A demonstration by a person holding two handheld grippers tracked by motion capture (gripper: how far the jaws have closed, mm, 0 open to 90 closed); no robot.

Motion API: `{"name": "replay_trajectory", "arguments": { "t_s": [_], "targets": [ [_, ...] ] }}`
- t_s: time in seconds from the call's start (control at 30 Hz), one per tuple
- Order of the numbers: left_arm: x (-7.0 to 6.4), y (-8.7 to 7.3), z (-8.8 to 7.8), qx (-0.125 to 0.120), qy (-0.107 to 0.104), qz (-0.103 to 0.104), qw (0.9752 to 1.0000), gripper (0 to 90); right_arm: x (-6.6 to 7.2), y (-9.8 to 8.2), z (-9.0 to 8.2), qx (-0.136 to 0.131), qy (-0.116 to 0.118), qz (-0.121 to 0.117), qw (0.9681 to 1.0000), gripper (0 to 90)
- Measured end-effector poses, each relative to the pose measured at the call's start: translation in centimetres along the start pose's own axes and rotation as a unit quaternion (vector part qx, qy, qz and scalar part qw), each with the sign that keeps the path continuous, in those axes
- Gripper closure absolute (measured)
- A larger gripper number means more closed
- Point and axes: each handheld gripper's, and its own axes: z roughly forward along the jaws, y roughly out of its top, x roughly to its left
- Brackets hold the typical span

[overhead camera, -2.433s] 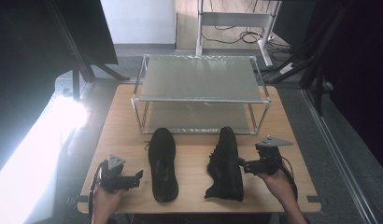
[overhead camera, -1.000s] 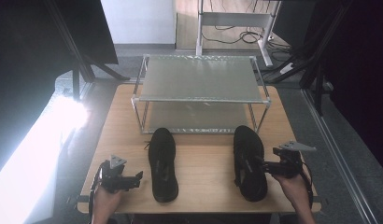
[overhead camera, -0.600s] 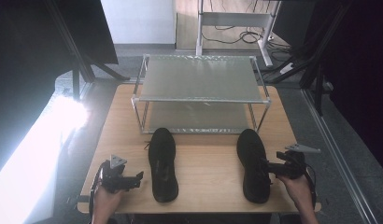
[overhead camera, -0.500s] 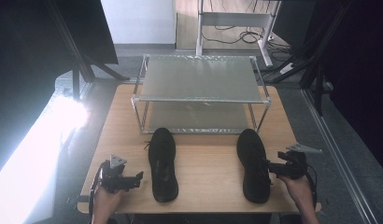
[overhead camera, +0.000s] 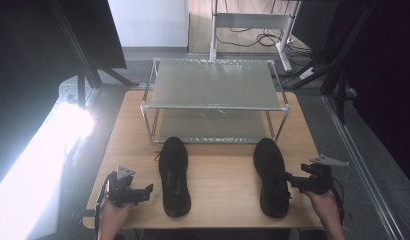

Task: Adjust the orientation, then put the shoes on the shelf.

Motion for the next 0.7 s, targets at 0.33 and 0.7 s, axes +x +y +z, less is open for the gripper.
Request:
{"name": "replay_trajectory", "arguments": {
  "t_s": [0.33,0.7],
  "targets": [
    [-0.8,0.6,-1.0,-0.012,-0.007,-0.002,0.9999,1.0,0.6,-0.2,-1.7,0.002,0.006,-0.003,1.0000,10.1],
    [-2.0,2.3,-2.9,-0.040,-0.040,-0.010,0.9983,0.0,2.1,0.2,-2.9,-0.005,0.036,-0.012,0.9993,10.3]
  ]
}}
